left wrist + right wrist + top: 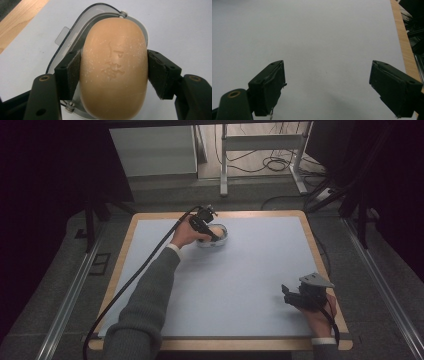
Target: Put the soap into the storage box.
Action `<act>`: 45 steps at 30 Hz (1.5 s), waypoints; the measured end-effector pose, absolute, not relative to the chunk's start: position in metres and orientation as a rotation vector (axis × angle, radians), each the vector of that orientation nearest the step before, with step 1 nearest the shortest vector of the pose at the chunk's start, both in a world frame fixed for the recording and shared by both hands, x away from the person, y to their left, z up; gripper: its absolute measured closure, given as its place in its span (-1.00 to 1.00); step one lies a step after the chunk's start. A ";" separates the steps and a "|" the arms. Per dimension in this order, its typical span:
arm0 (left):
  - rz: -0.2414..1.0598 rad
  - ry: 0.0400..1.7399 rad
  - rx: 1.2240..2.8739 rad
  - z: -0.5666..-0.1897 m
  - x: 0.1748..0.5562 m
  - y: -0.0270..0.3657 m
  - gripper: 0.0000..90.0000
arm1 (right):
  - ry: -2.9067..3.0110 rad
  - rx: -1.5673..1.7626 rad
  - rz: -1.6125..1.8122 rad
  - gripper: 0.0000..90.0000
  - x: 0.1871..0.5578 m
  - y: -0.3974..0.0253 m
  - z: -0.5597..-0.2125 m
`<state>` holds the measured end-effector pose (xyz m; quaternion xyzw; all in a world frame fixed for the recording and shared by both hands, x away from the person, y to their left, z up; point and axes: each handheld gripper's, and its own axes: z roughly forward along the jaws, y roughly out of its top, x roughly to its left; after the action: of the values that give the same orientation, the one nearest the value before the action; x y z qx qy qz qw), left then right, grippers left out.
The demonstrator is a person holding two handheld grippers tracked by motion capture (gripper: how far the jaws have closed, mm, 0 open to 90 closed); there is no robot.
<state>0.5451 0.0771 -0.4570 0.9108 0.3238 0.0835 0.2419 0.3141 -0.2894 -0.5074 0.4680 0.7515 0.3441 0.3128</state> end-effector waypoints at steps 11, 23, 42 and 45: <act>0.207 0.877 2.489 -0.461 0.549 0.076 -0.30 | 1.987 1.234 0.901 -0.70 0.314 -0.288 -0.508; 0.209 0.857 2.444 -0.449 0.539 0.084 -0.37 | 1.988 1.232 0.901 -0.70 0.314 -0.289 -0.508; 0.283 0.832 2.323 -0.430 0.447 0.131 -0.49 | 1.996 1.225 0.913 -0.70 0.312 -0.284 -0.507; 0.274 0.845 2.307 -0.435 0.434 0.141 -0.50 | 1.996 1.222 0.914 -0.70 0.312 -0.284 -0.505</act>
<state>0.4335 0.1407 -0.4349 0.8814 0.3228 0.1045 0.3285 0.3116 -0.2839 -0.5054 0.4624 0.7554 0.3459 0.3096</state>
